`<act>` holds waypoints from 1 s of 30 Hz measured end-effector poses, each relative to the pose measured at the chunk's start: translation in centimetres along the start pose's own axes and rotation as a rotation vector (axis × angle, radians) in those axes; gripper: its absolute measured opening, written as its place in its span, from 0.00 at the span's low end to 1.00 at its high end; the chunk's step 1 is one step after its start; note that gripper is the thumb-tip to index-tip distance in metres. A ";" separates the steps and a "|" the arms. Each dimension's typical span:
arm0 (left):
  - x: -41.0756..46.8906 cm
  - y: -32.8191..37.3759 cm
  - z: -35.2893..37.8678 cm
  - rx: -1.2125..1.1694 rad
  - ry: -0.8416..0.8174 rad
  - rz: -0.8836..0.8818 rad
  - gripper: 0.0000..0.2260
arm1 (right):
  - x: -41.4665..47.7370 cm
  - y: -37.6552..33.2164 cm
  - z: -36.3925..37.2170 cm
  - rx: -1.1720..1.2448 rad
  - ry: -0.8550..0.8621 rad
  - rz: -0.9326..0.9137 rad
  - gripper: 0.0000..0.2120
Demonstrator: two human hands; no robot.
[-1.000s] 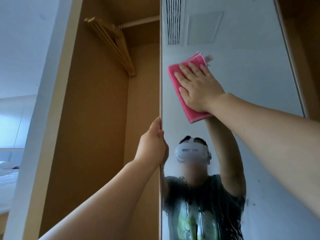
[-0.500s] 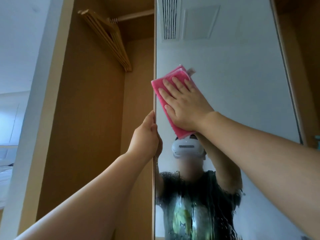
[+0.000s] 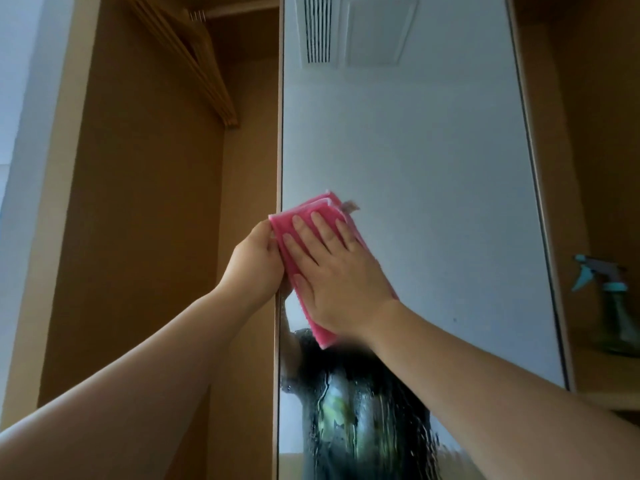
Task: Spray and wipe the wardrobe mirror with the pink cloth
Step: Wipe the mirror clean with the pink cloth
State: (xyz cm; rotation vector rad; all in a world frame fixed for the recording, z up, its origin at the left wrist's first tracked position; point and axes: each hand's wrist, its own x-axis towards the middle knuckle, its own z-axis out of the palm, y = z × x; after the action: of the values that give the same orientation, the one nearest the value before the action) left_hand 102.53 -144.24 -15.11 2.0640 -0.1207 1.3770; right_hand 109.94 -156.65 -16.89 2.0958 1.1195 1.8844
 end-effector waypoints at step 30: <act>-14.2 -8.5 2.5 -0.184 -0.201 -0.377 0.22 | -0.6 0.4 0.1 -0.075 -0.049 -0.075 0.28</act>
State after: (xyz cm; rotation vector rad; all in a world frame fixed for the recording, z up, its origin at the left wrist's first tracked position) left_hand 101.71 -142.69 -31.75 1.9444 0.0538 0.8978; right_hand 110.20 -157.24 -17.14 2.0194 1.0835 1.8029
